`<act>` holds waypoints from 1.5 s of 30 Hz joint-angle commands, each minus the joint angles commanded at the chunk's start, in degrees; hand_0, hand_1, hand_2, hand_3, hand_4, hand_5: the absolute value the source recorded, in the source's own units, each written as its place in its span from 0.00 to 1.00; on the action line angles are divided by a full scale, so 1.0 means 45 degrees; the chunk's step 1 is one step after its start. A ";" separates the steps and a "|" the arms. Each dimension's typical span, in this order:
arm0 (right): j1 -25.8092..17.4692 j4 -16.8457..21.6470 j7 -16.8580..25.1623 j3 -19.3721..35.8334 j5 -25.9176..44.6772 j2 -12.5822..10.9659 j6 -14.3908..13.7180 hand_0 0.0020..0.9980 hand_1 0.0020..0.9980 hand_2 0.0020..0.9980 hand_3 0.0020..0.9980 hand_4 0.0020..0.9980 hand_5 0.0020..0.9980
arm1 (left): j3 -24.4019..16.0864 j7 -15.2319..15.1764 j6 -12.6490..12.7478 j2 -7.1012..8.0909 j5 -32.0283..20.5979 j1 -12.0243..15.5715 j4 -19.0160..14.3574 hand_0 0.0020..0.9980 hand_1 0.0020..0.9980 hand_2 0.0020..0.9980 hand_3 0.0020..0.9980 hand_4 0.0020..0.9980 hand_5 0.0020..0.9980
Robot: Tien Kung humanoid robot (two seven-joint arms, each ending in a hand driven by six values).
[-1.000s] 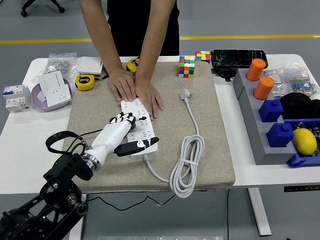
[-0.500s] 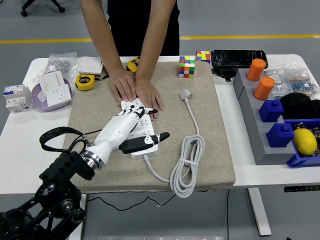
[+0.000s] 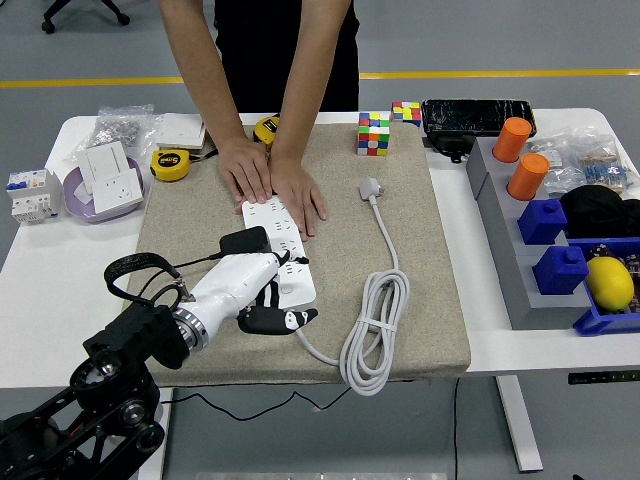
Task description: Pick up the plug,place it near the board,insert it into the board,press the button
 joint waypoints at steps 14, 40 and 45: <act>0.0026 0.0000 -0.0006 -0.0075 0.0029 0.0000 0.0000 0.87 0.77 0.76 0.79 1.00 0.85 | 0.0090 -0.0148 -0.0140 -0.0295 0.0552 -0.0257 0.1770 0.19 0.05 0.15 0.75 0.44 0.06; -0.0002 0.0000 -0.0007 -0.0133 0.0052 -0.0025 0.0007 0.86 0.77 0.76 0.79 1.00 0.85 | 0.0013 -0.0299 0.0000 -0.0359 0.0920 -0.0318 0.2174 0.19 0.04 0.15 0.78 0.43 0.05; 0.0006 0.0000 0.0005 -0.0138 0.0083 -0.0013 0.0006 0.86 0.77 0.76 0.79 1.00 0.85 | -0.0001 -0.0257 -0.0105 -0.0354 0.0976 -0.0313 0.2267 0.19 0.04 0.15 0.78 0.43 0.05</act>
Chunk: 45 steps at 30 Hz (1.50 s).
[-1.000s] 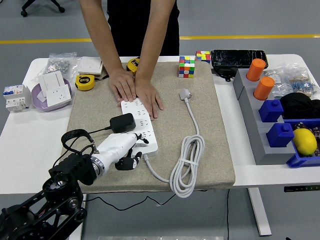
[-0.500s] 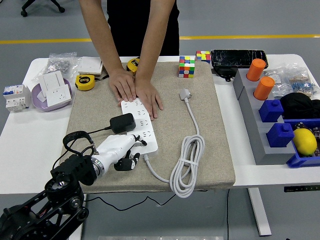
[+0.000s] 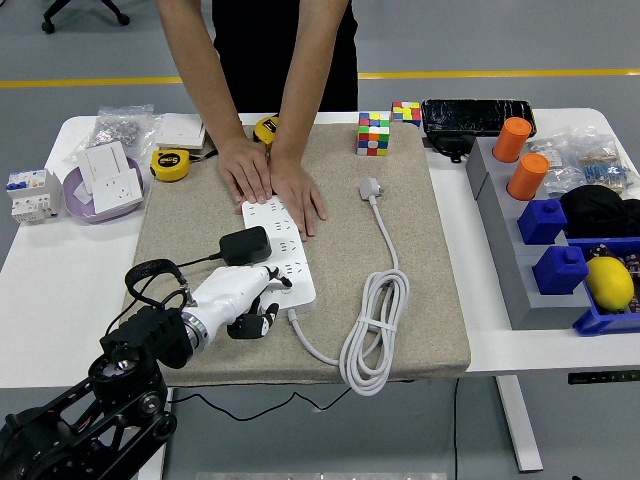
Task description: Pick up the plug,place it near the board,insert it into the board,press the button
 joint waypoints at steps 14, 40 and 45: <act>0.0026 0.0000 0.0010 0.0050 -0.0003 -0.0007 0.0001 0.87 0.77 0.76 0.79 1.00 0.85 | 0.0067 0.0130 -0.0377 0.0098 0.0095 0.0030 0.0014 0.19 0.04 0.15 0.66 0.42 0.05; 0.0017 0.0000 -0.0004 -0.0016 0.0028 -0.0017 -0.0005 0.86 0.77 0.76 0.79 1.00 0.85 | -0.0415 -0.0211 0.0190 0.0054 0.0089 0.0079 -0.0582 0.22 0.06 0.15 0.51 0.56 0.00; -0.0005 0.0000 -0.0012 -0.0032 0.0029 -0.0014 -0.0004 0.86 0.77 0.76 0.79 1.00 0.85 | -0.0710 -0.0584 0.0829 0.0049 -0.0247 0.0131 -0.0806 0.25 0.09 0.15 0.33 0.71 0.06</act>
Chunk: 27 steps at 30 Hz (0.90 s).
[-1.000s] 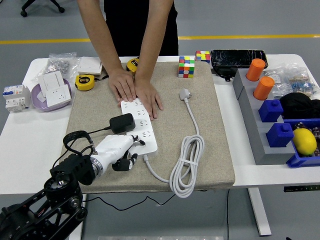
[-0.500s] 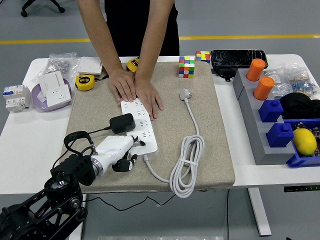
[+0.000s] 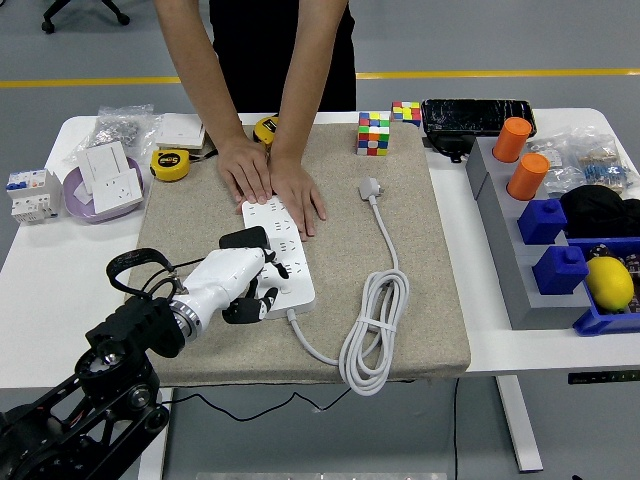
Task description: Pick up the plug,place it near the board,insert it into the board,press the button
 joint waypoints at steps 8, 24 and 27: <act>-0.0031 0.0000 -0.0004 -0.0039 0.0021 0.0006 -0.0002 0.86 0.77 0.76 0.79 1.00 0.85 | -0.0263 -0.0582 0.1463 -0.0025 -0.0281 0.0148 -0.0107 0.26 0.11 0.19 0.34 0.75 0.11; -0.0002 0.0000 -0.0002 0.0001 0.0044 0.0012 -0.0007 0.86 0.77 0.76 0.79 1.00 0.85 | -0.0351 -0.1206 0.2102 -0.0030 -0.0664 0.0188 -0.0111 0.87 0.91 0.91 0.95 0.95 0.39; 0.0005 0.0000 0.0011 -0.0016 0.0069 0.0015 -0.0010 0.86 0.77 0.76 0.79 1.00 0.85 | -0.0343 -0.1189 0.1981 -0.0011 -0.0678 0.0209 -0.0119 0.87 0.91 0.91 0.95 0.95 0.39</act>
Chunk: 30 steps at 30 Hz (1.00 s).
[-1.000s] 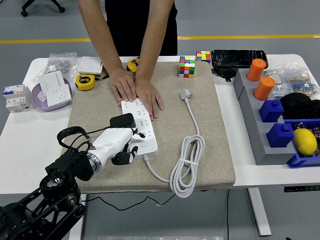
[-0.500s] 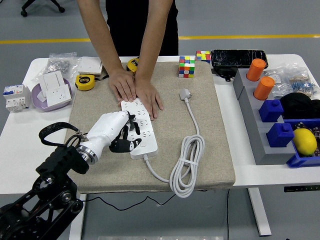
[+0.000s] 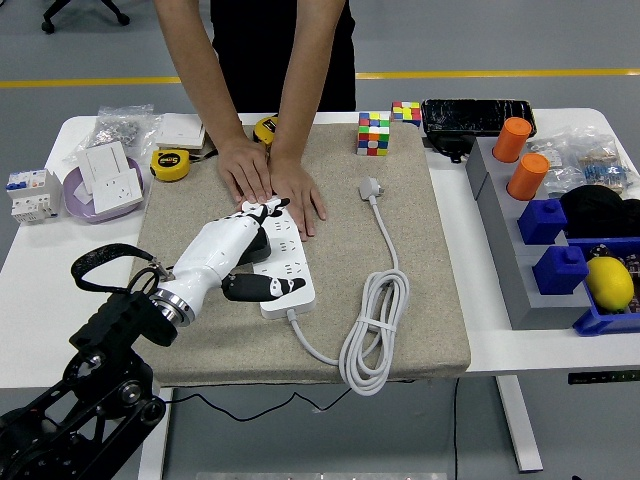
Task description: Pick up the plug,place it near the board,insert it into the board,press the button
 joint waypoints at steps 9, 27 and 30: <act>0.0004 0.0000 -0.0011 0.0052 -0.0035 -0.0011 0.0003 0.86 0.77 0.76 0.79 1.00 0.85 | 0.0425 0.0069 -0.1215 0.0137 0.0191 -0.0005 -0.0081 0.30 0.26 0.36 0.93 0.77 0.18; -0.0012 0.0000 -0.0015 -0.0009 -0.0011 -0.0017 -0.0001 0.86 0.77 0.76 0.79 1.00 0.85 | 0.0670 0.1062 -0.2860 0.0104 0.1376 -0.0140 0.0589 0.15 0.03 0.15 0.80 0.53 0.00; 0.0005 0.0000 -0.0014 -0.0042 0.0006 -0.0024 0.0000 0.86 0.77 0.76 0.79 1.00 0.85 | 0.0692 0.1084 -0.2887 0.0114 0.1376 -0.0151 0.0705 0.15 0.03 0.15 0.80 0.53 0.00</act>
